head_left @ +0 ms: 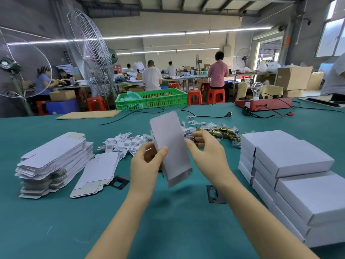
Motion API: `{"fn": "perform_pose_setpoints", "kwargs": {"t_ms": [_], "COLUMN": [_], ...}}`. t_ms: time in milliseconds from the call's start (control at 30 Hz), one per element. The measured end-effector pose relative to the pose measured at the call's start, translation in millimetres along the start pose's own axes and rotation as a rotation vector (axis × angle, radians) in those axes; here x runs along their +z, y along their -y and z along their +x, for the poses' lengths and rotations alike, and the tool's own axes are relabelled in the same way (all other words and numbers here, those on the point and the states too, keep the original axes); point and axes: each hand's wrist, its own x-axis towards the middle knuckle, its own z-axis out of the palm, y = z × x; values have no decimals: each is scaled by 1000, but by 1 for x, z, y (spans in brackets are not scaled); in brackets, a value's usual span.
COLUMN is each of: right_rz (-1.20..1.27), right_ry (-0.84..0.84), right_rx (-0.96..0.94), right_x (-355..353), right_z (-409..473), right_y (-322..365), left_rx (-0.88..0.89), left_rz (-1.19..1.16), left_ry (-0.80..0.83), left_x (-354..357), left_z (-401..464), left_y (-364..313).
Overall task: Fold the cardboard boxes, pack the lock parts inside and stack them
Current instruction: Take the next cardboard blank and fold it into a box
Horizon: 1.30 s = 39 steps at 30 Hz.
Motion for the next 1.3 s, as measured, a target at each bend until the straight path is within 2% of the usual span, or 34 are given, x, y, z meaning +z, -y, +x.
{"fn": "perform_pose_setpoints", "kwargs": {"t_ms": [33, 67, 167, 200, 267, 333, 433, 467, 533, 600, 667, 733, 833, 933, 1033, 1300], "right_rz": [-26, -4, 137, 205, 374, 464, 494, 493, 543, 540, 582, 541, 543, 530, 463, 513], "right_ry": [-49, -29, 241, 294, 308, 285, 227, 218, 304, 399, 506, 571, 558, 332, 254, 212], "right_rx": [-47, -75, -92, -95, -113, -109, -121, -124, -150, -151, -134, -70, -51, 79, 135, 222], "right_x": [4, 7, 18, 20, 21, 20, 11, 7, -5, -16, -25, -29, -25, -11, 6, 26], "right_z": [-4, -8, -18, -21, -23, -19, -7, -4, 1, 5, 6, 9, 9, 9, 2, -10], "right_y": [2, 8, 19, 24, 24, 16, 8, 8, 2, -3, -8, -7, -9, -5, 0, -3], "left_rx": [82, 171, 449, 529, 576, 548, 594, 589, 533, 384, 143, 24, 59, 65, 85, 157], "left_rz": [87, 182, 505, 610, 683, 642, 469, 429, 408, 403, 225, 90, 151, 164, 85, 33], "left_ry": [-54, -95, -206, -246, -261, -140, 61, 79, 70, 110, 277, 408, 370, 226, 133, 241], "left_x": [1, 3, 12, 15, 19, 20, 20, 20, 20, 18, 15, 13, 16, 18, 17, 24], "left_z": [-3, -6, -20, -23, -26, -26, -29, -29, -27, -24, -20, -15, -15, -16, -17, -23], "left_y": [-1, -1, -5, -6, -7, -6, -5, -5, -4, -4, -5, -2, 1, 9, 15, 13]}}
